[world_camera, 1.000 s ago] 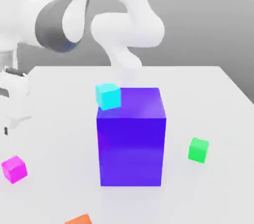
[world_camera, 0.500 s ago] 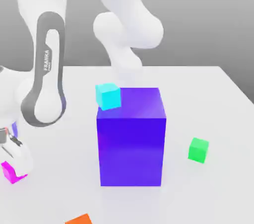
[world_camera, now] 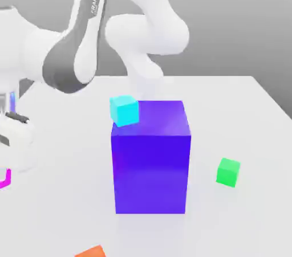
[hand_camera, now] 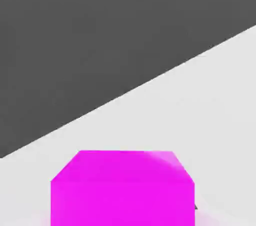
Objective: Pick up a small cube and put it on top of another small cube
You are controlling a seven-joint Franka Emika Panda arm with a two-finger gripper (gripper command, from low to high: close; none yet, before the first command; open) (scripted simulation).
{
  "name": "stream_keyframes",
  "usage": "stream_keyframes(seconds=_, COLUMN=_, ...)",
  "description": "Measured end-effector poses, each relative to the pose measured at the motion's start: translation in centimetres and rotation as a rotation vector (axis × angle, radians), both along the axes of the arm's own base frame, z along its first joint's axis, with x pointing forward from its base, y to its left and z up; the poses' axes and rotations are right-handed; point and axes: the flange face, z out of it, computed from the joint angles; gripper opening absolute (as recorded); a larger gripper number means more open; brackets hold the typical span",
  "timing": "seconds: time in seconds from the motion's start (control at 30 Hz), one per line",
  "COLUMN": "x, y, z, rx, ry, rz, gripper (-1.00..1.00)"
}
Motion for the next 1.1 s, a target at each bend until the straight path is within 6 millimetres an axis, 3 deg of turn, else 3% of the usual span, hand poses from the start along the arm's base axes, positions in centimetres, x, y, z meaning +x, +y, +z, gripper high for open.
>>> stream_keyframes(seconds=0.07, x=2.0, y=7.4, z=3.6, rx=-0.036, ry=-0.072, rz=0.121, gripper=-1.0)
stream_keyframes(seconds=0.13, x=1.5, y=12.9, z=3.1, rx=-0.011, ry=-0.069, rz=0.172, gripper=-1.0)
stream_keyframes(seconds=0.2, x=0.0, y=18.9, z=1.2, rx=0.029, ry=-0.033, rz=0.227, gripper=-1.0)
stream_keyframes(seconds=0.33, x=-5.6, y=29.2, z=-3.3, rx=0.09, ry=0.07, rz=0.316, gripper=-1.0)
stream_keyframes(seconds=0.47, x=-13.2, y=36.1, z=-7.8, rx=0.113, ry=0.192, rz=0.378, gripper=-1.0)
stream_keyframes(seconds=0.57, x=-18.2, y=37.5, z=-9.9, rx=0.111, ry=0.284, rz=0.414, gripper=-1.0)
stream_keyframes(seconds=0.7, x=-23.6, y=38.1, z=-10.9, rx=0.089, ry=0.361, rz=0.539, gripper=-1.0)
stream_keyframes(seconds=0.77, x=-24.6, y=38.2, z=-11.8, rx=0.079, ry=0.37, rz=0.577, gripper=-1.0)
stream_keyframes(seconds=0.97, x=-24.8, y=38.2, z=-16.5, rx=0.075, ry=0.373, rz=0.588, gripper=-1.0)
stream_keyframes(seconds=1.0, x=-24.9, y=38.2, z=-17.2, rx=0.076, ry=0.373, rz=0.589, gripper=1.0)
stream_keyframes(seconds=1.1, x=-24.9, y=38.2, z=-17.2, rx=0.076, ry=0.373, rz=0.588, gripper=1.0)
